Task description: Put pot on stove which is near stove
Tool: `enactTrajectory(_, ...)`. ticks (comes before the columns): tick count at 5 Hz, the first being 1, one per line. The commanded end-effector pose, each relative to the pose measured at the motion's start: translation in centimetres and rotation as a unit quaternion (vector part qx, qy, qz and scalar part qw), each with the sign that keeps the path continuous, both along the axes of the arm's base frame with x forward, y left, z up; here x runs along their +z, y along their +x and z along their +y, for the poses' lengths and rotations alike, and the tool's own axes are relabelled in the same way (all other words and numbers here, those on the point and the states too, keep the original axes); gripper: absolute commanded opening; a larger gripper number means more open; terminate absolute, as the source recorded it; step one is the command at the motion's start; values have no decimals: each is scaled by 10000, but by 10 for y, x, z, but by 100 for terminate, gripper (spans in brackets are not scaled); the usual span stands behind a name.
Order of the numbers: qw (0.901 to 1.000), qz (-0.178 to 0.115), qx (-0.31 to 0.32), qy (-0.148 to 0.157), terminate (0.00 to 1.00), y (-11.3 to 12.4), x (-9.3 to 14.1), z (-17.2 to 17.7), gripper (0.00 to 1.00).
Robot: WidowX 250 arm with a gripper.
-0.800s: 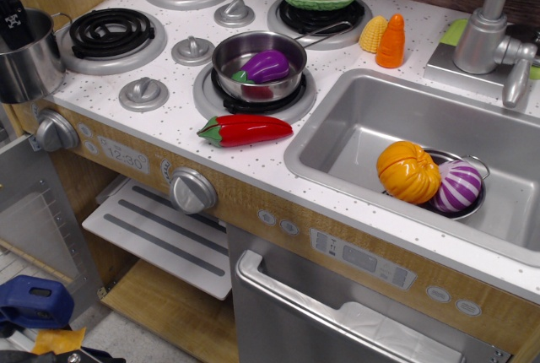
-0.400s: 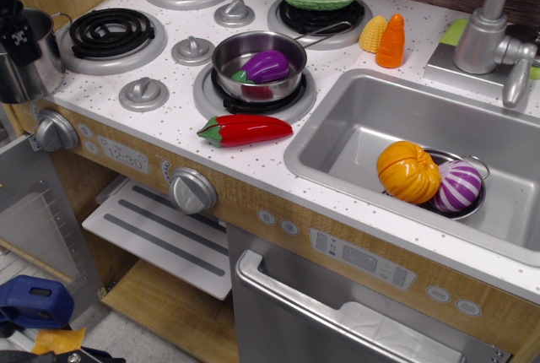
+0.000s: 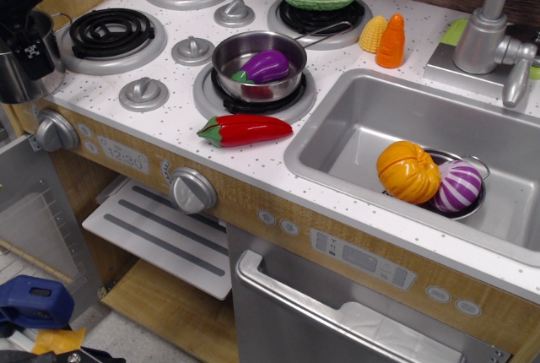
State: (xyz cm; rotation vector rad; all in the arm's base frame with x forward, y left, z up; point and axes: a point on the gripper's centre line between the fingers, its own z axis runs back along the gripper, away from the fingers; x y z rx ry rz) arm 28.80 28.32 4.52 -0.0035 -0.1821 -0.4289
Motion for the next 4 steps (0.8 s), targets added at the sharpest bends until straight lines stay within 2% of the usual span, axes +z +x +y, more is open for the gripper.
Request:
enactTrajectory(1, 9997, -175, 85, 171, 0, 0, 13, 9, 0)
enactTrajectory(4, 9987, -316, 10, 388, 0, 4, 17, 9, 0)
